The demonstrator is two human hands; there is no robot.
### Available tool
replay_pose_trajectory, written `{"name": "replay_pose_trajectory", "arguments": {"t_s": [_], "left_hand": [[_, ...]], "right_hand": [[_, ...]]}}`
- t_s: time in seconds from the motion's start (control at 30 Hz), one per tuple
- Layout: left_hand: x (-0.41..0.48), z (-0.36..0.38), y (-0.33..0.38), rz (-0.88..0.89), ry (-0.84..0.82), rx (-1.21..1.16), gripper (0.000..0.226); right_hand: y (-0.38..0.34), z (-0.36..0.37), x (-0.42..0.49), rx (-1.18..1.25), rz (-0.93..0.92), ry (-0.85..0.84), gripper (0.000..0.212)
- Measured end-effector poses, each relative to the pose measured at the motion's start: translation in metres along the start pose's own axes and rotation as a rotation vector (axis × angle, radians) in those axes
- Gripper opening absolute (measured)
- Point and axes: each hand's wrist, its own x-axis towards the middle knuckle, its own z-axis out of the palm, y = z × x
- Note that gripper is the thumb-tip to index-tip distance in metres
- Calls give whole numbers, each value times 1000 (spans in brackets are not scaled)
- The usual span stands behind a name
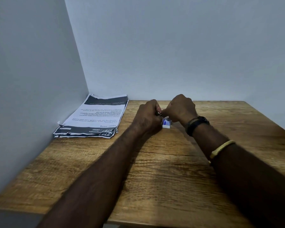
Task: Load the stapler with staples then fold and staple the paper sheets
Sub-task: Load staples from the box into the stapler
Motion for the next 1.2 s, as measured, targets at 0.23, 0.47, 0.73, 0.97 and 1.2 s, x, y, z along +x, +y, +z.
{"name": "replay_pose_trajectory", "arguments": {"t_s": [0.23,0.47,0.73,0.97,1.2], "left_hand": [[-2,1,4,1,-11,31,27],[-4,0,6,-29,-23,13,30],[-3,-3,3,-45,-10,-19,28],[0,-3,-1,-43,-13,-16,33],[2,-7,-8,-71,32,0,21]], "right_hand": [[-3,-3,1,-80,-2,-44,35],[-11,-8,10,-184,-58,-146,20],[-1,-1,12,-86,-76,-220,29],[3,3,8,-89,-135,-213,37],[7,-12,4,222,-133,-149,22]]}}
